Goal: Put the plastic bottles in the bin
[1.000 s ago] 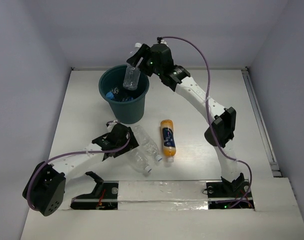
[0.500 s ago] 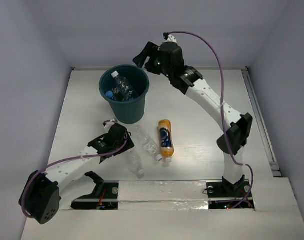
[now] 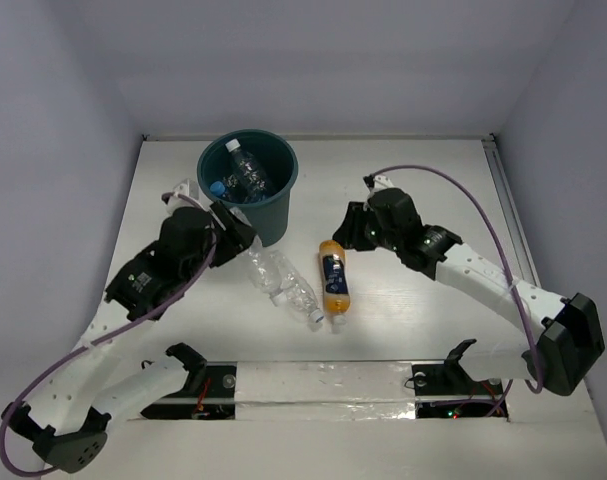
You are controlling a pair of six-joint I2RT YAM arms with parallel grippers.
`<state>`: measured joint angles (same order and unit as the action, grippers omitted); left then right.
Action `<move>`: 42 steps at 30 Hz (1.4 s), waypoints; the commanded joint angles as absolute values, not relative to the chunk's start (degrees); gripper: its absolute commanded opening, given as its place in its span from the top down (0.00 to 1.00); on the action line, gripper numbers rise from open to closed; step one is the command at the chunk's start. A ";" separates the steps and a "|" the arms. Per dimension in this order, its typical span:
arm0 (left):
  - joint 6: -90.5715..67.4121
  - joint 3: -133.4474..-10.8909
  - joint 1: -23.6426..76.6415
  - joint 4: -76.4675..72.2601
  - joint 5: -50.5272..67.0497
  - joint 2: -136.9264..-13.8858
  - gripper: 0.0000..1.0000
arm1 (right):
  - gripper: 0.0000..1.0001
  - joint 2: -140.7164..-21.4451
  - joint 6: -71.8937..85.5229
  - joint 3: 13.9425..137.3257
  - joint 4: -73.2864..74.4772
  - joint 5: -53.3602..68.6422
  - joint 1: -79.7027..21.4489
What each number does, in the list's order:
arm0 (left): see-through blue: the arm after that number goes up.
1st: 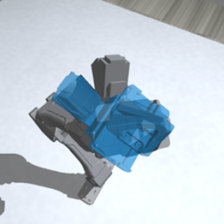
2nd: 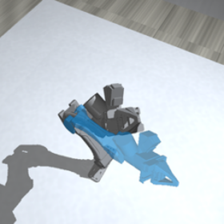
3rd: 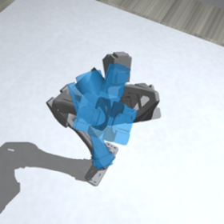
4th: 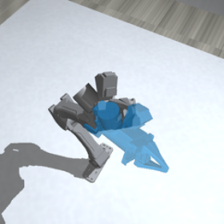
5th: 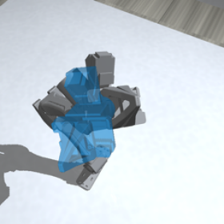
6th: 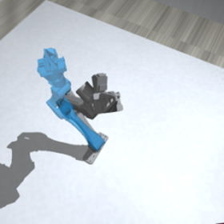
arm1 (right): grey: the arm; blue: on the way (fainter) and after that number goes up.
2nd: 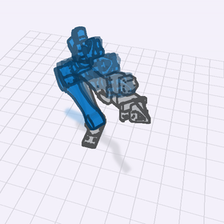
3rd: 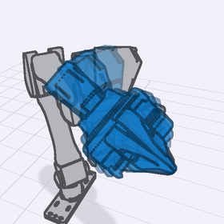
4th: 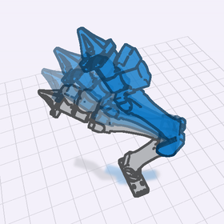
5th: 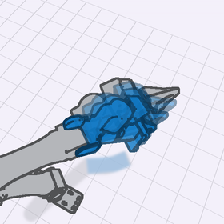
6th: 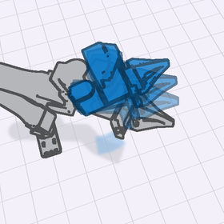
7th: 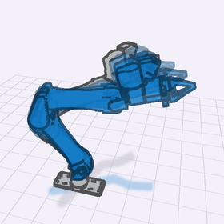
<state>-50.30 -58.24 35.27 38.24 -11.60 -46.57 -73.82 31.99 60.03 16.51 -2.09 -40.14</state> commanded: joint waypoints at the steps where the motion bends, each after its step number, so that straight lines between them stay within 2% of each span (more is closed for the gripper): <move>1: -46.94 -70.52 35.42 42.02 -15.37 -51.04 0.54 | 0.41 -71.11 30.41 54.86 13.36 -0.53 -40.17; 4: -41.94 -79.86 35.42 41.57 -21.59 -58.95 0.54 | 0.25 -72.07 29.80 54.76 13.36 1.65 -40.17; 5: -40.44 -86.42 34.64 40.70 -22.49 -61.24 0.54 | 0.20 -73.20 29.45 54.76 13.27 1.67 -40.17; 11: -30.78 -106.24 27.97 36.65 -28.38 -78.29 0.54 | 0.08 -79.79 29.35 56.07 14.33 1.40 -40.17; 17: -26.63 -110.74 19.78 31.12 -29.88 -85.51 0.54 | 0.07 -84.20 28.31 56.25 13.80 2.02 -40.17; 23: -19.96 -105.04 19.16 23.21 -37.08 -86.40 0.53 | 0.07 -86.47 27.69 56.42 14.24 0.18 -40.17; 27: -17.14 -98.01 19.16 18.29 -37.00 -84.82 0.42 | 0.07 -90.25 27.86 57.83 14.59 0.18 -40.17; 28: -17.05 -95.13 19.16 17.06 -37.18 -84.38 0.26 | 0.07 -91.13 27.95 58.27 14.68 -0.69 -40.17; 31: -17.40 -91.33 19.16 16.17 -36.31 -82.63 0.13 | 0.07 -94.21 27.86 59.76 15.03 -2.19 -40.17; 38: -20.82 -93.16 19.16 21.79 -28.58 -77.88 0.10 | 0.11 -98.43 25.67 63.19 15.47 -2.64 -38.41; 41: -24.33 -89.58 20.30 25.39 -23.39 -72.88 0.13 | 0.17 -99.40 25.05 63.54 14.59 -1.24 -37.88; 42: -25.30 -87.65 21.09 25.84 -22.60 -71.12 0.14 | 0.24 -99.58 24.96 63.72 14.07 -0.71 -37.88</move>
<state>-21.71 -89.82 19.55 23.59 -27.59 -78.48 -99.07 26.61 61.10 16.16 -1.28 -38.59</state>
